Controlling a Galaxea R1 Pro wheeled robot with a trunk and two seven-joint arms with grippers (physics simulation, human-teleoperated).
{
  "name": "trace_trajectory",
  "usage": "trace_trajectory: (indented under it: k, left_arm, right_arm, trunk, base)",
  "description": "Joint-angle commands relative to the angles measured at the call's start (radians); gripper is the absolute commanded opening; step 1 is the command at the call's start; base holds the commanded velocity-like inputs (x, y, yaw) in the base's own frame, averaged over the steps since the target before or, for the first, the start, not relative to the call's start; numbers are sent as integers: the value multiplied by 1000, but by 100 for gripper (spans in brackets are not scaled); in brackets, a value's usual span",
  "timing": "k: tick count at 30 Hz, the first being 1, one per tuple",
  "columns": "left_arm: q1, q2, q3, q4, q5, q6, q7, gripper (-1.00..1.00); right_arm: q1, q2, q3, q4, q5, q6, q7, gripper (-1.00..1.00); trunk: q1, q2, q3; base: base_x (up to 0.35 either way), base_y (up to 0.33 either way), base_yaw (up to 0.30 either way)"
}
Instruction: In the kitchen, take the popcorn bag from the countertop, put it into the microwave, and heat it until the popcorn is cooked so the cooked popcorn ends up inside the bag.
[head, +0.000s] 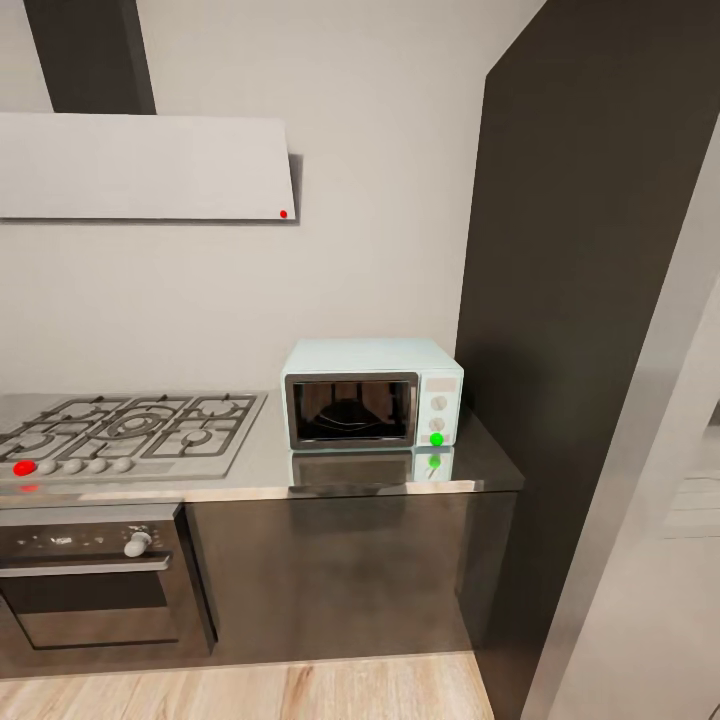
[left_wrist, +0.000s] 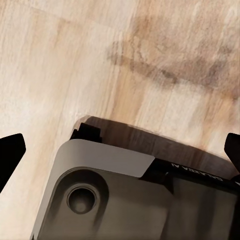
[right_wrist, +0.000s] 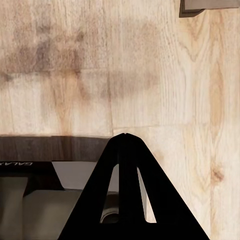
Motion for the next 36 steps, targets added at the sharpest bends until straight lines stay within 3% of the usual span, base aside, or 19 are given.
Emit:
trace_trajectory:
  k: [1, 36]
  left_arm:
    - [-1, 0, -8, 1, 10, -1, -4, 100]
    - [-1, 0, -8, 0, 10, -1, -4, 100]
  right_arm:
    - [-1, -1, -9, 3, 8, -6, 2, -100]
    - [-1, -1, -9, 3, 8, -6, 2, -100]
  trunk:
    - [0, -1, -1]
    - [0, -1, -1]
  base:
    - [0, 0, 0]
    - [0, 0, 0]
